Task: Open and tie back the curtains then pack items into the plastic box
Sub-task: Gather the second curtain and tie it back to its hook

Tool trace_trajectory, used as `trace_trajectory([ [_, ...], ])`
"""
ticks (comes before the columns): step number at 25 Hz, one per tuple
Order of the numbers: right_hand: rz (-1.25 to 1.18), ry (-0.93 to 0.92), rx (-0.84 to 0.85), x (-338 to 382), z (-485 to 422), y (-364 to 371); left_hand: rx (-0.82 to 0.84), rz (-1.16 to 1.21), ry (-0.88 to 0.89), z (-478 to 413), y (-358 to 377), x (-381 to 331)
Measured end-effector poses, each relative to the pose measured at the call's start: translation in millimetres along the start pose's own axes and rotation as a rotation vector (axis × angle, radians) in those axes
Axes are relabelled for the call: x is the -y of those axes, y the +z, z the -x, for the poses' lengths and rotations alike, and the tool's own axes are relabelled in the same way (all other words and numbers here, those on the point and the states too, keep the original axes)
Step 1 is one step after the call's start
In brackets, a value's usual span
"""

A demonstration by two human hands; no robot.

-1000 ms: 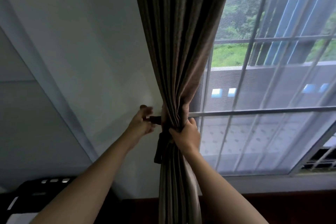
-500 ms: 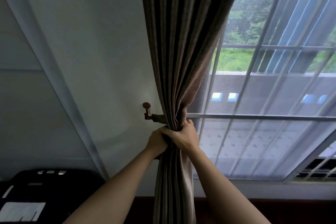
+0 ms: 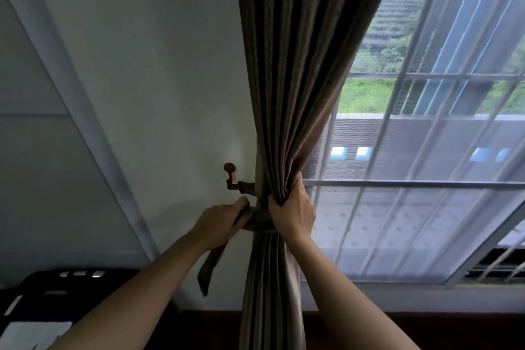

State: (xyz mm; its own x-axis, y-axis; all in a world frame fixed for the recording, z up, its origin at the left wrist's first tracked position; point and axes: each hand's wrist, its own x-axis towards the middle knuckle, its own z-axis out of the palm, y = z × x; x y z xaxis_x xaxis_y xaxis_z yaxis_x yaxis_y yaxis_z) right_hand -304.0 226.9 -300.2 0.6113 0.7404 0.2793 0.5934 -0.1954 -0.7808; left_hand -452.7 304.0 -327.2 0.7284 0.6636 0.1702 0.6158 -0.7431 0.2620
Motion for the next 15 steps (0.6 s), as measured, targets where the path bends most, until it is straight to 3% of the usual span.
trace_trajectory([
  [3,0.011,0.026,0.046,-2,0,-2,-0.062,-0.076,0.066,-1,-3,13],
  [5,-0.007,0.034,0.059,-2,0,-3,-0.112,-0.064,0.011,-11,-10,15],
  [7,-0.045,0.033,0.047,-1,3,-4,-0.110,-0.006,-0.081,-29,-11,11],
  [11,-0.074,0.013,0.038,-2,14,-6,-0.083,0.189,-0.437,-64,-18,-13],
  [15,-0.108,-0.017,0.054,-7,15,-9,-0.230,0.317,-0.451,-71,-20,-30],
])
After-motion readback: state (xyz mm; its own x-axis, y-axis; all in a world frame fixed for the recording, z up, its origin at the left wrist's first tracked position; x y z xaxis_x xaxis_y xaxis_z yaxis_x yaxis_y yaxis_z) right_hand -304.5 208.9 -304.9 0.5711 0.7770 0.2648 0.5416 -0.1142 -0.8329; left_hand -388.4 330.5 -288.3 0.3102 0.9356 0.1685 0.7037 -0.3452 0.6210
